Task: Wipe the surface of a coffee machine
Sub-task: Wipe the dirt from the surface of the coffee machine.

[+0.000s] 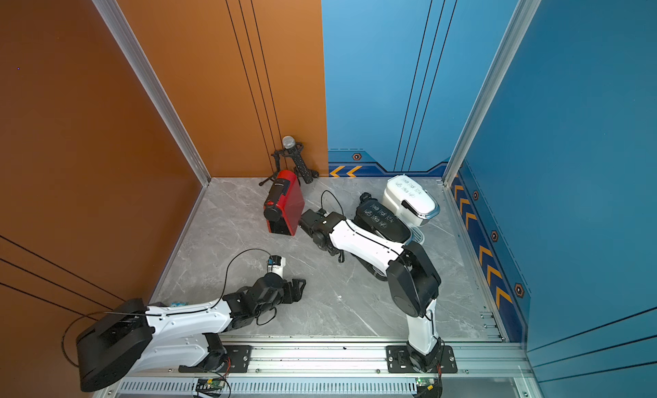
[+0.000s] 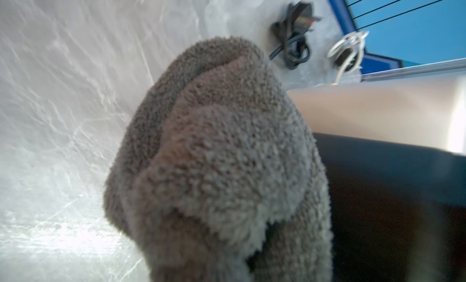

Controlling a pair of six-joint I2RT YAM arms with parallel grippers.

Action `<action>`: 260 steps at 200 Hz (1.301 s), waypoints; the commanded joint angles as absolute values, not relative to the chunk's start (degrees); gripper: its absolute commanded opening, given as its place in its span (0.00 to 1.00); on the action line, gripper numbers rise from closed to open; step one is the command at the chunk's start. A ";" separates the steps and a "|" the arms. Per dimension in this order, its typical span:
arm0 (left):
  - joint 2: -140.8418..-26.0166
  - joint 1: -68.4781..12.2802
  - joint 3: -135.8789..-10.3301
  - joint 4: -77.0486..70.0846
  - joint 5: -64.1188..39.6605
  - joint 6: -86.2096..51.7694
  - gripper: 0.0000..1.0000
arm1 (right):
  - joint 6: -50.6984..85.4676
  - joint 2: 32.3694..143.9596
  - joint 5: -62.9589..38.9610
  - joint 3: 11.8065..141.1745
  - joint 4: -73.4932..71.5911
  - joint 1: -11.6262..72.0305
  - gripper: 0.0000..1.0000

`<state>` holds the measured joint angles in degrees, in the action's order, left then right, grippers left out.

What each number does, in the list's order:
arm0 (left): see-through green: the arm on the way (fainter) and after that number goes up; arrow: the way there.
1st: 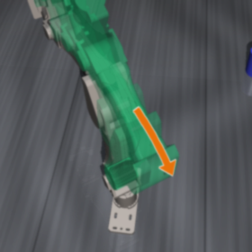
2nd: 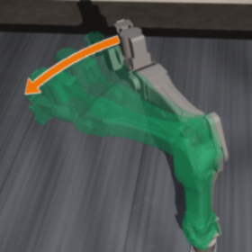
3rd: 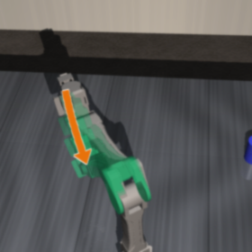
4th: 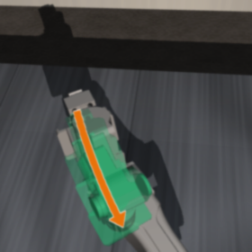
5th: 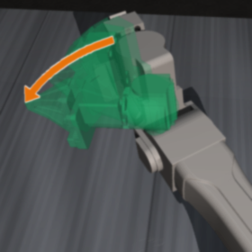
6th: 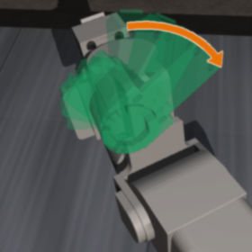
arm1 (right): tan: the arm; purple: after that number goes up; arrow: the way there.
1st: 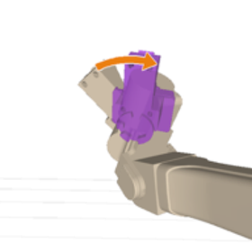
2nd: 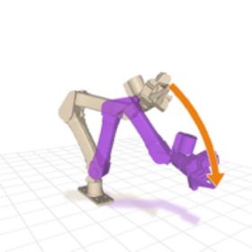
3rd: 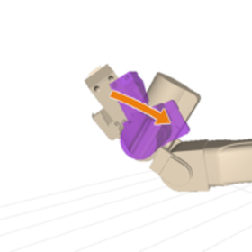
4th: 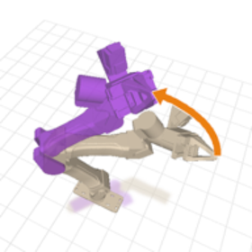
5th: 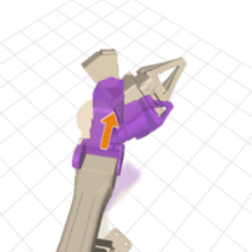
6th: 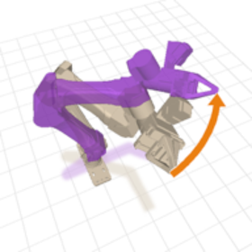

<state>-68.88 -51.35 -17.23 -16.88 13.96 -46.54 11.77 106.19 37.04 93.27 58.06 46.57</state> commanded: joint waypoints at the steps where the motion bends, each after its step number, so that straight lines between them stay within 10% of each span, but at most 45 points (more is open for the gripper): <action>1: -68.35 -50.58 -16.55 -16.04 15.03 -46.14 0.82 | 11.34 98.62 42.88 96.77 63.70 45.88 0.10; 93: -76.07 -51.22 -22.42 -16.21 12.27 -44.28 0.82 | 21.20 64.87 34.88 67.12 54.35 45.56 0.12; 165: -83.46 -54.11 -28.82 -16.40 10.71 -43.13 0.82 | 30.79 60.15 27.98 46.50 44.72 45.64 0.12; 260: -85.32 -55.22 -30.66 -16.68 10.47 -42.90 0.82 | 29.78 53.30 29.87 51.19 50.05 55.19 0.12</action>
<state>-83.68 -54.83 -28.77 -16.93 11.49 -44.16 28.56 54.46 32.71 50.09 41.69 55.09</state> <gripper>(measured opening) 0.823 0.162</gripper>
